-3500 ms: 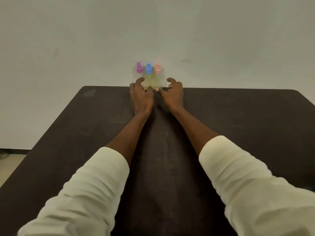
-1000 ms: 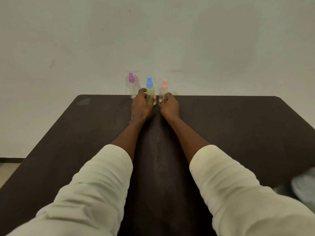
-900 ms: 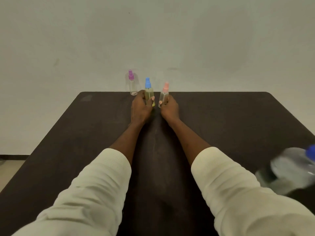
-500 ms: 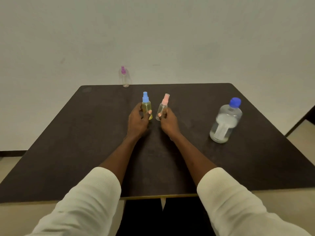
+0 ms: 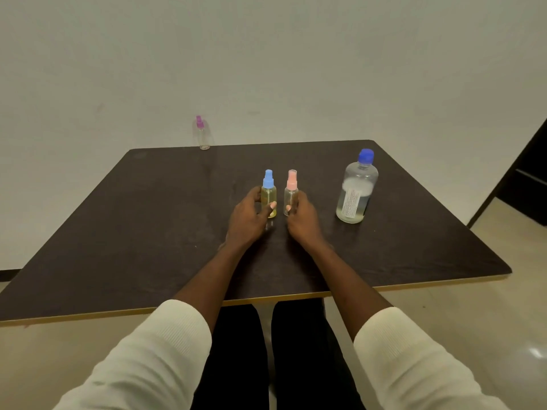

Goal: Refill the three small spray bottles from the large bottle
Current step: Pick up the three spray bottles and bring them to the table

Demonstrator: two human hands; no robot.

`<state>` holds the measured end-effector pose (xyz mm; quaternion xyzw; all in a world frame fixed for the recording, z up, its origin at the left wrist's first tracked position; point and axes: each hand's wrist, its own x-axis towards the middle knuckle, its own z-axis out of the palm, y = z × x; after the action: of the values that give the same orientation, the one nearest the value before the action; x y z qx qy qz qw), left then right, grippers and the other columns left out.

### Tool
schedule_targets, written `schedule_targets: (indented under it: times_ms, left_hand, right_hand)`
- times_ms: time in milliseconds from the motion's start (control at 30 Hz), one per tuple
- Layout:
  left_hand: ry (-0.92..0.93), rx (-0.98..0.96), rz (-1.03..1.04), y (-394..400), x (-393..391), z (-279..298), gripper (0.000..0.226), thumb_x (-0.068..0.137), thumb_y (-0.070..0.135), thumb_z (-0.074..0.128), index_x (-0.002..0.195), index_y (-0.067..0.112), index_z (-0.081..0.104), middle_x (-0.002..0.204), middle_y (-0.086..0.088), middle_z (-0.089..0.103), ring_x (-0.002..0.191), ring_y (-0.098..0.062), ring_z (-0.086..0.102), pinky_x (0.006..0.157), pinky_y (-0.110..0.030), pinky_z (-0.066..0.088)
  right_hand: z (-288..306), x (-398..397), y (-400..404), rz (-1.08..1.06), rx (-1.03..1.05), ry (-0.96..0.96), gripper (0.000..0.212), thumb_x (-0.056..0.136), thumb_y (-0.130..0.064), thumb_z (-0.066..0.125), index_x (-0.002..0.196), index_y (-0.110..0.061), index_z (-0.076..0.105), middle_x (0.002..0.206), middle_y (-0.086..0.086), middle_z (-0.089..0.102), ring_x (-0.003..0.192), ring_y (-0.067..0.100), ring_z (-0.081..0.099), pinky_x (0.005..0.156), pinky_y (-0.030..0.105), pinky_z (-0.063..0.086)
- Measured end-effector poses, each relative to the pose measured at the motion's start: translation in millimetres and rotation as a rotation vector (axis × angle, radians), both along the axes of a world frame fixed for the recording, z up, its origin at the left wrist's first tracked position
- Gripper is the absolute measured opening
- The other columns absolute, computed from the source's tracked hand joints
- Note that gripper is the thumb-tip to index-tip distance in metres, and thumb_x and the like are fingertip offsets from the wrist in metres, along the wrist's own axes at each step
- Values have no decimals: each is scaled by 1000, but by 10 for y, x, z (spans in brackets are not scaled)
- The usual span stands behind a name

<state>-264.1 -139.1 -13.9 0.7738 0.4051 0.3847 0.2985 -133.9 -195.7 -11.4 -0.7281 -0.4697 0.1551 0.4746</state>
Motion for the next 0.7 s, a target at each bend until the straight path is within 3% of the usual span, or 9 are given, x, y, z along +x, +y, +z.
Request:
schedule_targets:
  times_ms: [133,300,433,533,633,700]
  left_hand:
    - [4,20,21,7,14,-19,48,96,32,64,139,16,50,132,-2,62,118,-19,58,92,-31,42]
    - [41,6,29,33,7,-35,50,97,36,63,140,15,49,134,-4,61,121,-20,58,98,-35,45]
    - [31,-5,35,39,10,-38,51,95,36,65,139,15,50,133,-4,62,120,-19,58,97,-35,45]
    - [18,-12,42,20,7,-21,53,92,36,69,137,15,51,130,-3,63,117,-18,59,93,-31,44]
    - [-7,-18,57,7,-9,-1,55,86,35,76,133,15,53,125,2,63,111,-13,57,89,-27,41]
    - [-26,-19,76,-9,-29,14,58,85,31,76,134,14,52,122,5,61,109,-10,54,89,-26,40]
  right_hand:
    - [-36,20,-29,-20,17,6,29,94,-10,48,122,-14,54,109,3,62,98,21,60,79,32,47]
    - [-1,7,-72,-19,9,74,27,95,-14,52,122,-16,55,109,-1,62,96,16,59,71,24,42]
    - [34,-11,-92,-21,11,142,35,90,-13,60,125,-16,53,110,0,62,98,15,59,77,25,45]
    - [28,-8,-94,-41,29,154,37,86,-11,63,121,-17,53,108,-1,62,96,13,59,73,22,44]
    - [5,-2,-72,-99,56,134,37,83,-17,67,117,-15,52,114,2,60,102,16,58,81,28,49]
    - [16,-6,-81,-168,47,88,46,84,-21,69,125,-11,49,120,1,53,108,16,52,86,28,45]
